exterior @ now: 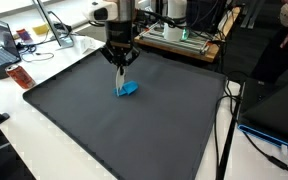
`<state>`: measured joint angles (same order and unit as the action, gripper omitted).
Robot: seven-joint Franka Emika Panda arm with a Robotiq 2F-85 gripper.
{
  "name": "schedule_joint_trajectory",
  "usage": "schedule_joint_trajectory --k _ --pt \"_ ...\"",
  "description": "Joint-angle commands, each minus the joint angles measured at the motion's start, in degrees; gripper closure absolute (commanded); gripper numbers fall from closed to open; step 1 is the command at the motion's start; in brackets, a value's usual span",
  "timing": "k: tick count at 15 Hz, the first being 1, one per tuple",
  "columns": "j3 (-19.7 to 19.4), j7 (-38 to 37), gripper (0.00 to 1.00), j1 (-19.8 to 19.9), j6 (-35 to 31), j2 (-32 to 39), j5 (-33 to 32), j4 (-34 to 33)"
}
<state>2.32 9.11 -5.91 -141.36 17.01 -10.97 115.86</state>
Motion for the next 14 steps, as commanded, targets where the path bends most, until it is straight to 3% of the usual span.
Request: schedule_joint_trajectory --k 1,5,10,14 --pt "-2.2 -7.1 0.99 -2.3 3.9 1.4 -8.4 -3.0" --pt "-2.9 -11.6 0.99 -3.3 9.4 3.0 -14.0 -5.4" --pt "-1.5 -11.1 0.99 -2.8 18.1 5.8 -10.6 -10.3" --pt "-2.4 -17.1 0.99 -3.4 22.3 9.3 -11.4 -16.0"
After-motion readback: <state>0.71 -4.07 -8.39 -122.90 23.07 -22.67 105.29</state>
